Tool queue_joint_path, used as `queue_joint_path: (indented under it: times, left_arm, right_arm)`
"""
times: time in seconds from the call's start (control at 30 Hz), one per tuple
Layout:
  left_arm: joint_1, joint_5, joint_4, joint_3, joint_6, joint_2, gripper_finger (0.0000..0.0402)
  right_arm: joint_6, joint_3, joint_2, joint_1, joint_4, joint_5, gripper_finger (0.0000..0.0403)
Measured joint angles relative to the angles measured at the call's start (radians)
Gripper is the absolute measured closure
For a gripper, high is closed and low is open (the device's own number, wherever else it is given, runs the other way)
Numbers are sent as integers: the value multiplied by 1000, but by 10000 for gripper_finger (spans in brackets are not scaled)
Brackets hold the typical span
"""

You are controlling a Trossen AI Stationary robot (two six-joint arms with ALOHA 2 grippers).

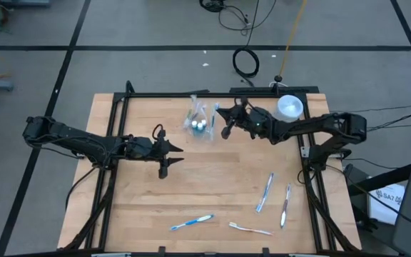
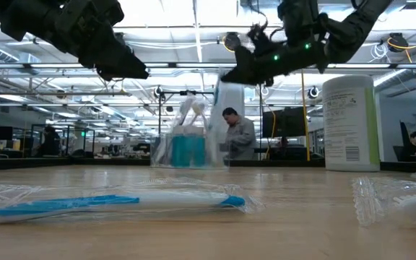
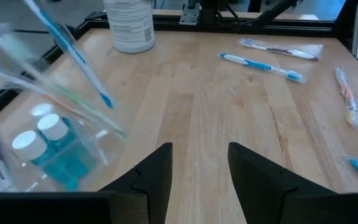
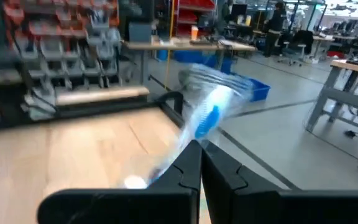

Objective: Pick & Place toothbrushing station
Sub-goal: Put the middle blue toothbrush into the right section of the organizer

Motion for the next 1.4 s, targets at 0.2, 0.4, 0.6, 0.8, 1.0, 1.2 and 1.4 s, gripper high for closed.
queue_joint_path:
  times: [0.2,0.4,0.6,0.8,1.0,1.2,1.4]
  left_arm:
    - [0,0,9,0,0,0,240]
    - [0,0,10,0,0,0,240]
    - [0,0,11,0,0,0,240]
    - [0,0,13,0,0,0,240]
    - [0,0,19,0,0,0,240]
    - [0,0,53,0,0,0,240]
    - [0,1,53,0,-21,0,240]
  right_arm:
    - [0,-3,45,1,-5,-4,403]
    - [-21,-2,44,-4,8,0,403]
    - [-66,-2,44,12,24,-39,403]
    - [-180,-2,44,92,7,-58,403]
    - [-282,-2,44,181,-54,-56,403]
    - [-262,-1,44,199,-130,-21,401]
    - [-228,-1,44,189,-189,82,374]
